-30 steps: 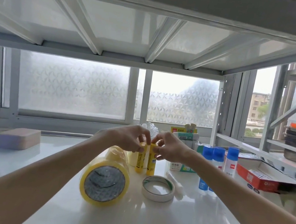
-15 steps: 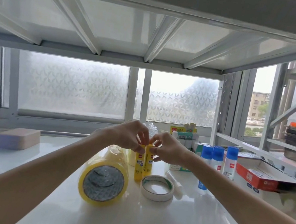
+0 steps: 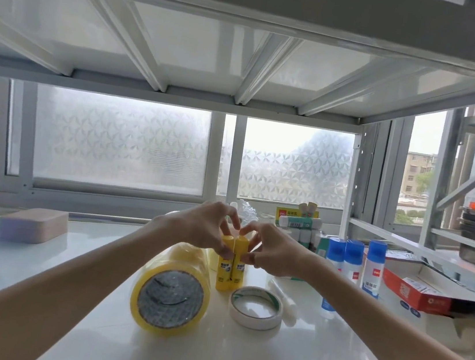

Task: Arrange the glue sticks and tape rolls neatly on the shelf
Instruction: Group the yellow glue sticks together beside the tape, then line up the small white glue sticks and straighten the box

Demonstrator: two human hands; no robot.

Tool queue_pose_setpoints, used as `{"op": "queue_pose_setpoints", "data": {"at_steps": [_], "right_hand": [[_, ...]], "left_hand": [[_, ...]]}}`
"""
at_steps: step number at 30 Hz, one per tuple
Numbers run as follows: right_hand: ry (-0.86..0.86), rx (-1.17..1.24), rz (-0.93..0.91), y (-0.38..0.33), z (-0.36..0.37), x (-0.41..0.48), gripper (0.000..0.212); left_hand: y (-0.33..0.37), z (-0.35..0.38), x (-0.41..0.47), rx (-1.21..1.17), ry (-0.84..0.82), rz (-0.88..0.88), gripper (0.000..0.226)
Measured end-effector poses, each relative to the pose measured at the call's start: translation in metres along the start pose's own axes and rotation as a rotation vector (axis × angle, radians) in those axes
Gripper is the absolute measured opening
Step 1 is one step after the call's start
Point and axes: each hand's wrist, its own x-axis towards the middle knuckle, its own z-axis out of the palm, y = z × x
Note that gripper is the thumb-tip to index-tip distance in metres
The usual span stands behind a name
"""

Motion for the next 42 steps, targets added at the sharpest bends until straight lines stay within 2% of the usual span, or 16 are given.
{"op": "queue_pose_setpoints", "data": {"at_steps": [3, 6, 9, 12, 14, 17, 20, 21, 23, 25, 27, 31, 37, 40, 42], "right_hand": [[-0.031, -0.068, 0.014, -0.002, -0.012, 0.0, 0.056], [0.093, -0.129, -0.02, -0.008, -0.028, 0.005, 0.046], [0.224, -0.184, -0.029, -0.015, -0.043, 0.019, 0.037], [0.262, -0.22, 0.0, -0.014, -0.049, 0.046, 0.03], [0.254, -0.234, 0.029, -0.011, -0.048, 0.068, 0.026], [0.216, -0.229, 0.074, -0.007, -0.039, 0.101, 0.026], [0.153, -0.236, 0.111, 0.0, -0.026, 0.125, 0.037], [0.123, -0.239, 0.132, 0.003, -0.022, 0.132, 0.04], [0.046, -0.264, 0.156, 0.009, -0.017, 0.14, 0.033], [0.001, -0.255, 0.149, 0.008, -0.017, 0.139, 0.028], [0.029, -0.204, 0.091, 0.005, -0.02, 0.132, 0.027], [0.153, -0.16, -0.05, -0.006, -0.034, 0.111, 0.026], [0.459, -0.126, -0.144, -0.034, -0.068, 0.06, 0.015], [0.39, -0.185, -0.121, -0.043, -0.08, 0.019, 0.017], [0.293, -0.297, -0.056, -0.039, -0.078, -0.005, 0.017]], "left_hand": [[0.001, -0.006, -0.003, -0.019, -0.026, -0.022, 0.07], [0.002, -0.03, -0.008, -0.099, 0.0, -0.051, 0.062], [-0.003, -0.054, -0.004, -0.03, 0.184, -0.075, 0.04], [-0.011, -0.056, 0.015, 0.053, 0.343, -0.147, 0.022], [-0.018, -0.047, 0.034, 0.051, 0.328, -0.243, 0.013], [-0.028, -0.032, 0.064, -0.066, 0.209, -0.429, 0.026], [-0.035, -0.02, 0.083, -0.182, 0.179, -0.5, 0.027], [-0.038, -0.017, 0.087, -0.208, 0.184, -0.498, 0.028], [-0.047, -0.011, 0.093, -0.273, 0.196, -0.456, 0.034], [-0.056, -0.005, 0.094, -0.351, 0.226, -0.4, 0.03], [-0.058, -0.003, 0.092, -0.389, 0.277, -0.349, 0.023], [-0.052, -0.01, 0.081, -0.427, 0.34, -0.291, 0.024], [-0.04, -0.02, 0.055, -0.348, 0.321, -0.249, 0.034], [-0.032, -0.017, 0.049, -0.23, 0.274, -0.222, 0.042], [-0.027, -0.014, 0.05, -0.065, 0.216, -0.253, 0.034]]}}
